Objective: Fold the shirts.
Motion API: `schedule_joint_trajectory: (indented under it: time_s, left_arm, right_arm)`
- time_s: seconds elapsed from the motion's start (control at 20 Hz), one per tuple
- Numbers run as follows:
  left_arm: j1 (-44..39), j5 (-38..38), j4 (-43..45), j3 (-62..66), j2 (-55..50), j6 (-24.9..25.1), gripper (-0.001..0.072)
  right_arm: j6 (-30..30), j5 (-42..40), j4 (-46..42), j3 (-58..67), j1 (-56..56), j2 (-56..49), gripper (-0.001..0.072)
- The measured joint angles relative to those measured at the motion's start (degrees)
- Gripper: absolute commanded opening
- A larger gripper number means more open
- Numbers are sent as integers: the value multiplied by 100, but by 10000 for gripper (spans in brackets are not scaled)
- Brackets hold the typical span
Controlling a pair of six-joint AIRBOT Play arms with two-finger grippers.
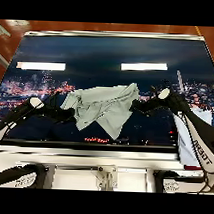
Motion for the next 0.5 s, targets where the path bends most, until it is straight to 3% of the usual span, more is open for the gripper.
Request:
schedule_joint_trajectory:
  time_s: [0.15,0.2,0.3,0.35,0.4,0.5]
  left_arm:
    - [0,-11,-2,13,136,50,34]
    - [2,-11,-2,15,179,70,34]
    - [7,-9,-4,15,251,116,34]
    - [13,-11,-7,17,286,136,34]
    - [17,-9,-7,20,308,144,34]
    - [20,-9,-7,22,339,164,33]
  right_arm:
    - [-79,-107,496,0,13,-262,596]
    - [-94,-131,638,0,15,-334,551]
    - [-114,-175,833,0,44,-437,235]
    - [-118,-221,896,0,85,-466,170]
    - [-118,-254,949,0,140,-490,170]
    - [-136,-378,1008,0,269,-518,71]
